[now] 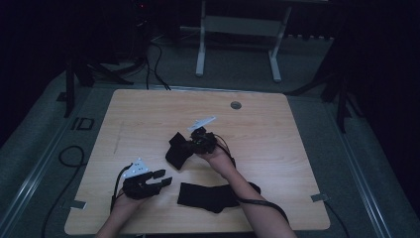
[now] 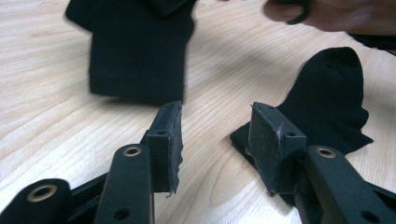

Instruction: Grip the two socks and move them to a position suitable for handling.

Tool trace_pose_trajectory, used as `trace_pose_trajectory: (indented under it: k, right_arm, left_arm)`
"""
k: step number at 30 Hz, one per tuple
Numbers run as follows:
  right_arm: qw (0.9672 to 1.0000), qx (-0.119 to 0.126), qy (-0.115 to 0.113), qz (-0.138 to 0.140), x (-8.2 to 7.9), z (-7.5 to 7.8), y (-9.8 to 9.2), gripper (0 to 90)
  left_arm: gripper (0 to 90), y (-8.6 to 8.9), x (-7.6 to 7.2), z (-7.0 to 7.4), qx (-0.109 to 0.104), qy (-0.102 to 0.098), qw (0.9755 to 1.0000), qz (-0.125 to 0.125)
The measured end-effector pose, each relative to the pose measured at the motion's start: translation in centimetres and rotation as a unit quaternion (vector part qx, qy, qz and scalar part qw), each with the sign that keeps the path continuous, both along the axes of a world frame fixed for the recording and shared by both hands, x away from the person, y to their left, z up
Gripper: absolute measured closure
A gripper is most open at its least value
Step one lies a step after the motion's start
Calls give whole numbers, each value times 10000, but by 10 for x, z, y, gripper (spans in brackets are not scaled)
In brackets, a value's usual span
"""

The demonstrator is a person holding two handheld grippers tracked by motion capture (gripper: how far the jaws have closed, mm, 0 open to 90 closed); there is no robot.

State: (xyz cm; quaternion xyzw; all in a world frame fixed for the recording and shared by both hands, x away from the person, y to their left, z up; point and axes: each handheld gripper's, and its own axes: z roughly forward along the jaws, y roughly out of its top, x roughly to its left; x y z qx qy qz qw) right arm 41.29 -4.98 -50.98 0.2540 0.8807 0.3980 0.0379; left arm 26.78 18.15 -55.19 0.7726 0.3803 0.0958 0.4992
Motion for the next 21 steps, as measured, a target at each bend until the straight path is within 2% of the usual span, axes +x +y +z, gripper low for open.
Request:
trace_pose_trajectory:
  k: [4,5,10,13,14,15,16,18,20,21]
  right_arm:
    - [9995,303,-60,-5,-11,12,-25,811]
    - [9993,355,-92,12,-14,15,-30,812]
    - [9983,504,-258,124,-32,29,-52,811]
    - [9981,508,-319,165,-38,32,-59,811]
    - [9978,538,-323,210,-44,34,-65,811]
    - [9977,548,-328,217,-46,34,-66,810]
    - [9977,546,-315,234,-47,34,-68,810]
    - [9977,546,-318,244,-49,33,-71,810]
    - [9977,534,-331,253,-50,33,-72,810]
    - [9975,571,-320,278,-52,33,-75,810]
  left_arm:
    - [509,-5,6,2,-47,-6,10000,36]
    - [476,-6,8,2,-64,7,9999,80]
    - [415,-16,15,4,-133,14,9999,20]
    - [375,-22,18,6,-149,1,9999,-48]
    - [366,-28,20,8,-252,-32,9996,-94]
    - [353,-28,20,8,-252,-32,9996,-94]
    - [351,-33,23,10,-388,-7,9992,-107]
    - [350,-36,26,13,-508,19,9986,-138]
    - [350,-36,26,13,-508,19,9986,-138]
    - [350,-42,32,16,-547,90,9981,-271]
